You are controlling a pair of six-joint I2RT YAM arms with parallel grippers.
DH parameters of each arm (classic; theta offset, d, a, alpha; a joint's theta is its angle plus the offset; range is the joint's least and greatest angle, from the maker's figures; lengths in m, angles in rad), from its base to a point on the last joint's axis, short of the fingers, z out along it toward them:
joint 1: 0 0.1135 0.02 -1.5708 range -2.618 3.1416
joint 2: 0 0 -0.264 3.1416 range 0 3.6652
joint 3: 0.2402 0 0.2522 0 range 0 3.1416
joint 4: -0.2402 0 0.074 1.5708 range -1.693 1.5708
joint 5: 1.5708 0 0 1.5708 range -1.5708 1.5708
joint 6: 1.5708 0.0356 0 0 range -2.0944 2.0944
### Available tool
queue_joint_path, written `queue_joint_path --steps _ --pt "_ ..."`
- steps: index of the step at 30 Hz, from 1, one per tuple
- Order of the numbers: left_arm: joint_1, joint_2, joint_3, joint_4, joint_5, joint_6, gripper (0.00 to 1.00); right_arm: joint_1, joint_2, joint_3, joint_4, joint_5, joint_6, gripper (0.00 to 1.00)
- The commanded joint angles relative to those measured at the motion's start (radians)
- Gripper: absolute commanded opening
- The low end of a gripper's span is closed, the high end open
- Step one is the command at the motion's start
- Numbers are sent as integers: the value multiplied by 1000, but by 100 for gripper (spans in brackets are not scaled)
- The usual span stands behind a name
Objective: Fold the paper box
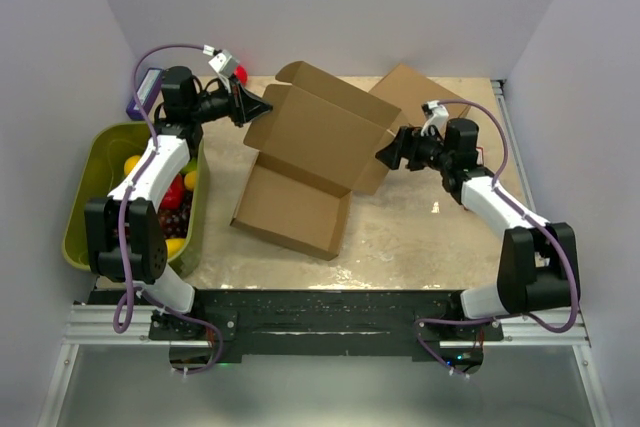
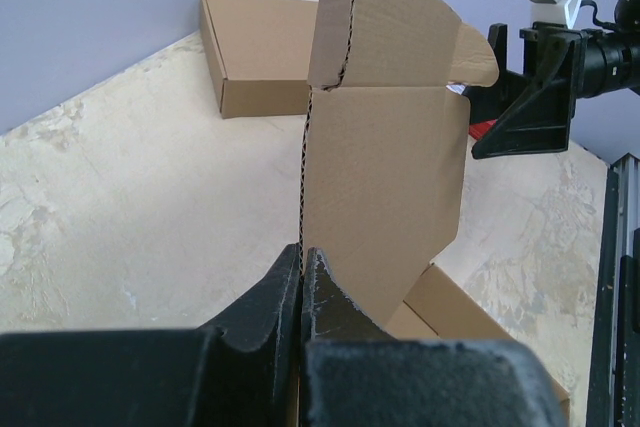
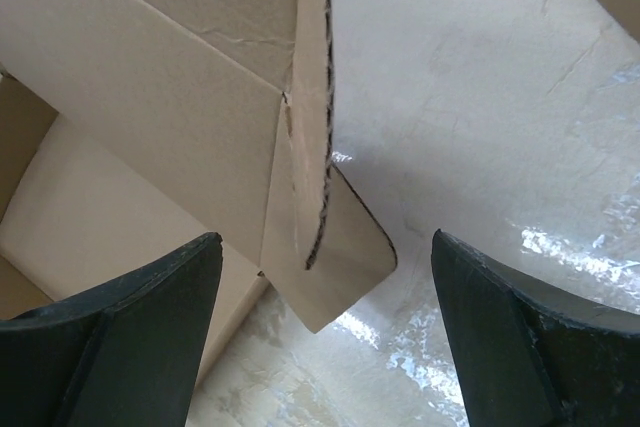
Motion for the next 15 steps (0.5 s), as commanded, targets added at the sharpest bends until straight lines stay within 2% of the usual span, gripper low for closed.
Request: queue_joint_path --steps 1,9,15 --pt "8 -37 -7 54 15 -12 0 12 -6 49 32 10 -30 85" --pt "8 -26 -9 62 6 -23 0 41 -52 40 31 3 -34 52" --pt "8 -29 -12 48 -8 3 0 71 -73 46 12 39 -27 45"
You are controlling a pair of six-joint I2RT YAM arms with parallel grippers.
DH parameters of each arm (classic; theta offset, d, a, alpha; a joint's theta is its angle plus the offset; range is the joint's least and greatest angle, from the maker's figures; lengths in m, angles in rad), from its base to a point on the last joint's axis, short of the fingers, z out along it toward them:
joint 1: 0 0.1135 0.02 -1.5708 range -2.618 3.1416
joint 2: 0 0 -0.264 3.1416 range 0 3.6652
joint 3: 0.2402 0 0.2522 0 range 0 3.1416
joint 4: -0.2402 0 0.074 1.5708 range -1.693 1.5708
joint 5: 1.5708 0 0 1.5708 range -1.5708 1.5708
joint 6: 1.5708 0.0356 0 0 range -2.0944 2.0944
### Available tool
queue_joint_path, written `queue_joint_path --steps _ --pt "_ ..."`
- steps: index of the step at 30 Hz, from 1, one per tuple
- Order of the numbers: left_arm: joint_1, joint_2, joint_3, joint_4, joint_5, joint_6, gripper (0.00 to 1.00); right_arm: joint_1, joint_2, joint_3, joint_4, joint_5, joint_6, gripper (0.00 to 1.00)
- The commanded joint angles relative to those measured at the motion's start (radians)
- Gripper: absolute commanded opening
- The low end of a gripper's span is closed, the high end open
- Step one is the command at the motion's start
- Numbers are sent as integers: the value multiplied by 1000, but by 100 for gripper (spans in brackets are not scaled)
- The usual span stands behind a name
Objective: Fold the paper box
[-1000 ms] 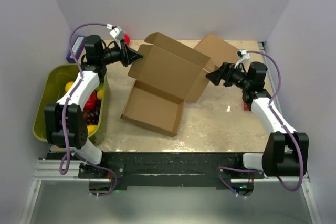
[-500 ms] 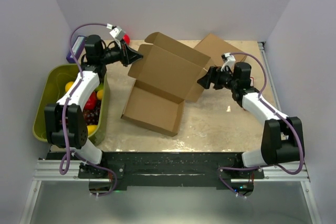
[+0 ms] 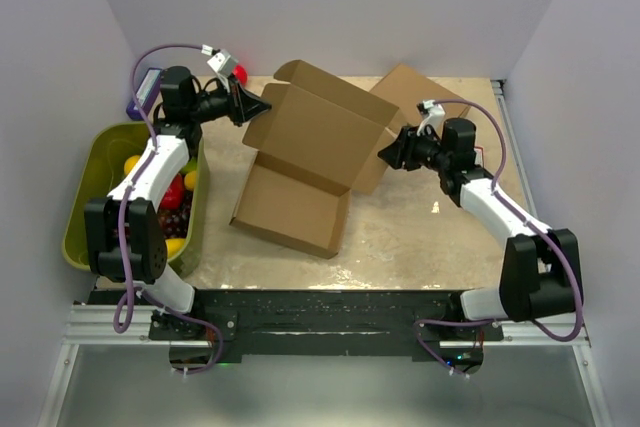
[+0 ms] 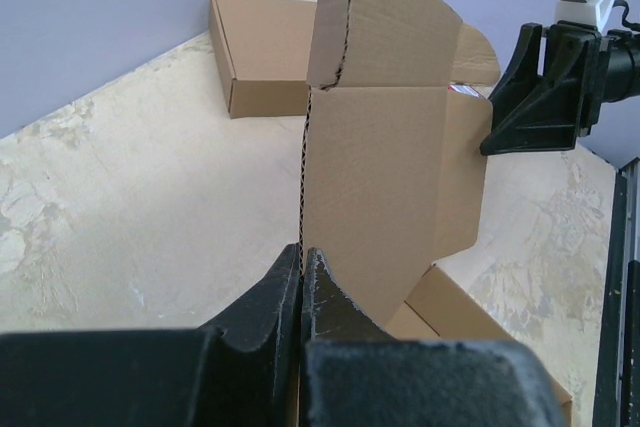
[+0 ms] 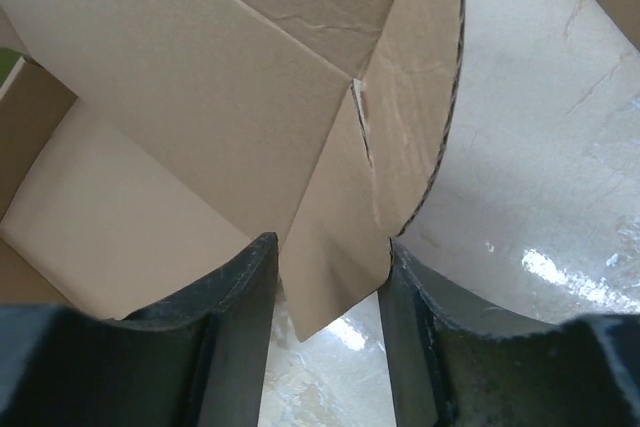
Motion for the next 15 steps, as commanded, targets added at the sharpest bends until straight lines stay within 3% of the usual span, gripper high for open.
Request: queue_joint_path --steps 1,10,15 --pt "5 -31 -15 62 11 3 0 32 -46 48 10 34 -5 42" --pt "-25 -38 -41 35 -77 78 0 122 -43 101 -62 214 -37 12" --pt "-104 -74 -41 -62 -322 169 0 182 -59 143 -87 375 -33 0"
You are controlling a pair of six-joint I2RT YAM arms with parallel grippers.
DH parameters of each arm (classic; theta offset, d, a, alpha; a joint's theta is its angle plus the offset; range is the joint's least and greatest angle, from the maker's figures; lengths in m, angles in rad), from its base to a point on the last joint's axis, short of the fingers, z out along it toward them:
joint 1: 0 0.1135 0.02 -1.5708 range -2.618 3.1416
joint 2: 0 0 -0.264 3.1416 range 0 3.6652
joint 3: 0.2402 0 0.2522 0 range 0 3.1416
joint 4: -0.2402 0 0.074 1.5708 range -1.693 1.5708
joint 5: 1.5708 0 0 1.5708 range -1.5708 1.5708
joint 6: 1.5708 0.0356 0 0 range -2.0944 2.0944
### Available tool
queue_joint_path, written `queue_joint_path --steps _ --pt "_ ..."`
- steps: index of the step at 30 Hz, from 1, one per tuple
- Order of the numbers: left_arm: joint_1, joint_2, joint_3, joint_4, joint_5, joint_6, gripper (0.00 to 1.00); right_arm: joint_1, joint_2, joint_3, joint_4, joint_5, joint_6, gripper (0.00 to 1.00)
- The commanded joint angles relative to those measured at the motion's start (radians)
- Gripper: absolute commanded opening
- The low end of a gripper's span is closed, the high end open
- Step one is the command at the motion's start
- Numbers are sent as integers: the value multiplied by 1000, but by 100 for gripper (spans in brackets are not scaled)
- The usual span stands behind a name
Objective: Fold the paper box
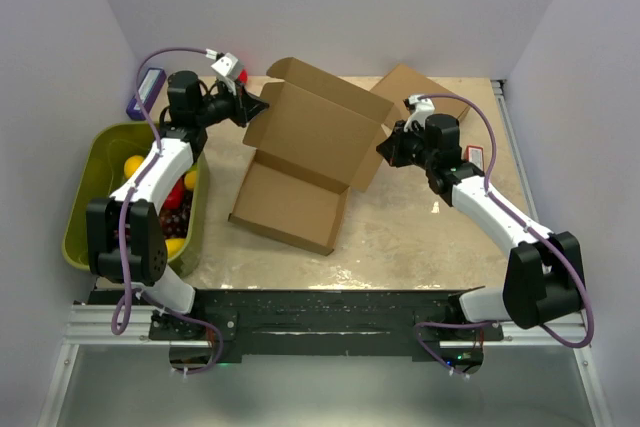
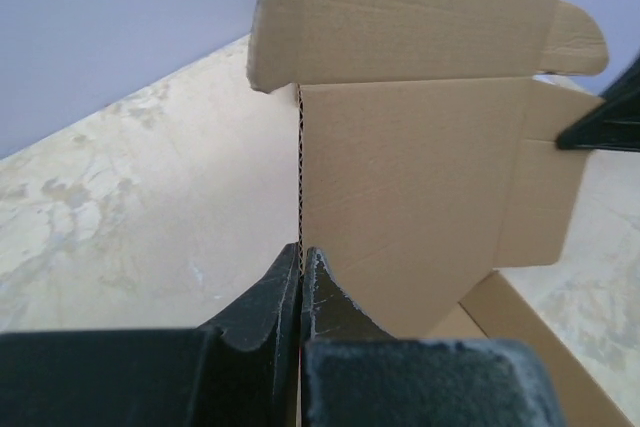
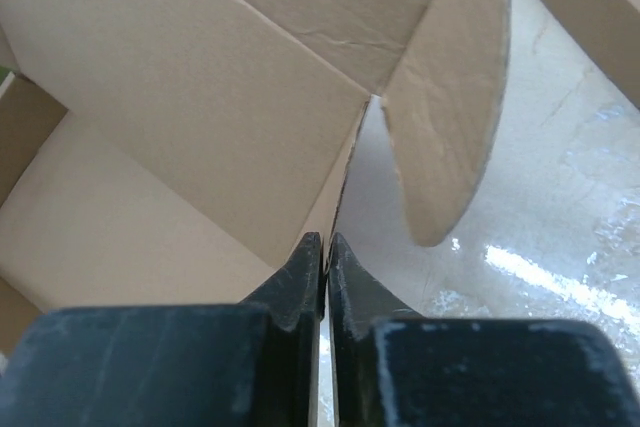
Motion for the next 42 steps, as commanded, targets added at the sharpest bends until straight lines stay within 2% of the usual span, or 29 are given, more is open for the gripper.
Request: queue_joint_path --steps 1,5,12,16,20,28,35,42 --pt "-90 -76 -12 -59 -203 126 0 58 -34 82 7 160 -16 0" --pt "-176 -112 -50 -32 -413 145 0 88 -37 116 43 284 -5 0" --pt "-230 -93 -58 106 -612 49 0 114 -4 209 139 459 4 0" --pt "-293 -35 -52 198 -753 33 0 136 18 214 280 539 -19 0" --pt "-368 22 -61 304 -916 58 0 159 21 121 461 593 -38 0" --pt "-480 104 -156 491 -1128 36 0 223 15 -114 812 743 -88 0" --pt "-534 118 -251 602 -1198 4 0 274 -19 -247 903 864 -91 0" --pt "-584 79 -439 768 -1281 -30 0 332 -54 -357 1017 984 -99 0"
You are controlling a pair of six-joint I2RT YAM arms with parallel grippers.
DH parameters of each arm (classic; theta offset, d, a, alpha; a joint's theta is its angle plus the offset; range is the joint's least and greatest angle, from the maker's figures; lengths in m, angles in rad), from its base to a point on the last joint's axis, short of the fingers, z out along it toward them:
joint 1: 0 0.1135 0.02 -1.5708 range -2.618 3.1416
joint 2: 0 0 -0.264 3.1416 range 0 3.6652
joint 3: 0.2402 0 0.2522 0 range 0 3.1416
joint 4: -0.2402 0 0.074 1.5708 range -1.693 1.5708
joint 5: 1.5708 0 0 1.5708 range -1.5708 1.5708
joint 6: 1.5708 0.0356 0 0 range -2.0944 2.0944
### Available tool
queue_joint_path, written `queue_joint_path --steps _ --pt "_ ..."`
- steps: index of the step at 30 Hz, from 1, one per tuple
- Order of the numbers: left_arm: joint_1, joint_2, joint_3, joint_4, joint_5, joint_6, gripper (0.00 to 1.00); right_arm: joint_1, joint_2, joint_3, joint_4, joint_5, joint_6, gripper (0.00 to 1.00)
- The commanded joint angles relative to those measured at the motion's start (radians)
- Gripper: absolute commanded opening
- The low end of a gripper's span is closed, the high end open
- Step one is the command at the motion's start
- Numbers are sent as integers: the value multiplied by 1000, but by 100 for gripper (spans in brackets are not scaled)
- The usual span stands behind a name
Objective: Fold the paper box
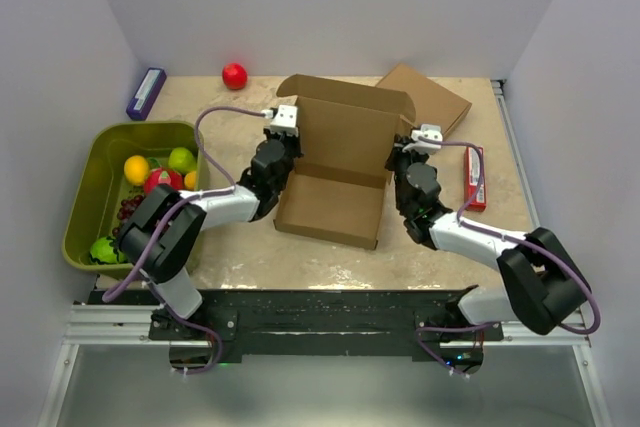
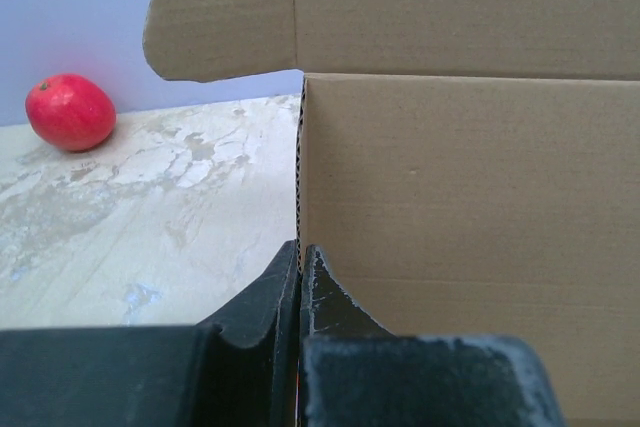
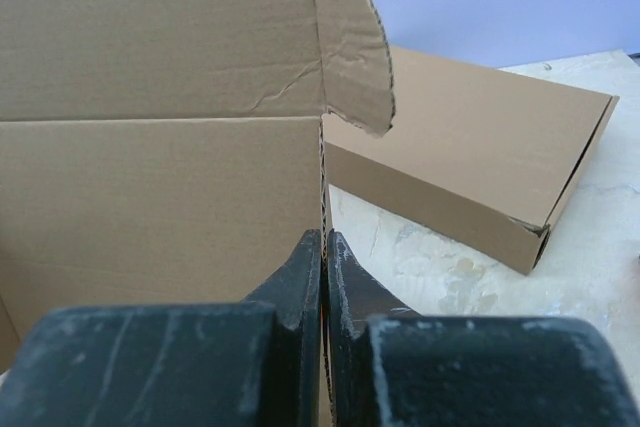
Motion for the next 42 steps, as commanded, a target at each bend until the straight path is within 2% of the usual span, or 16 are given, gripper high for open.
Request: queue_joint_path --steps 1,3,6,7,9,10,12,13,18,20,25,30,34,42 --pt "-53 -28 -104 126 -41 -53 0 53 -46 -42 227 83 3 0" --pt "-56 -36 -124 133 -19 -79 0 59 -55 -50 228 91 -1 0" --pt "-55 -79 -124 61 51 -107 0 61 -73 -64 219 91 1 0" --pt "-53 -93 -125 27 110 -108 9 62 -81 -74 218 82 -2 0" --pt "-44 -135 -122 -20 163 -113 17 61 -101 -84 215 59 -17 0" --pt "-40 -151 -124 -62 209 -117 27 61 -109 -90 212 32 -22 0" --pt "-21 -198 -136 -93 247 -137 35 62 -126 -94 199 7 -28 0" --pt "-12 -215 -144 -120 298 -141 43 61 -132 -98 193 -7 -33 0" --pt "83 -316 -144 -257 427 -202 61 61 -175 -111 169 -56 -45 0" --pt "135 -341 -133 -330 514 -219 63 61 -179 -111 164 -64 -50 0" --pt "172 -438 -104 -471 541 -203 74 62 -178 -111 156 -80 -51 0" --pt "189 -453 -1 -593 559 -153 84 61 -175 -111 149 -102 -57 0" --pt "212 -423 124 -724 567 -98 87 62 -184 -108 139 -120 -68 0" --pt "336 -355 275 -818 706 -62 89 61 -184 -105 123 -143 -76 0"
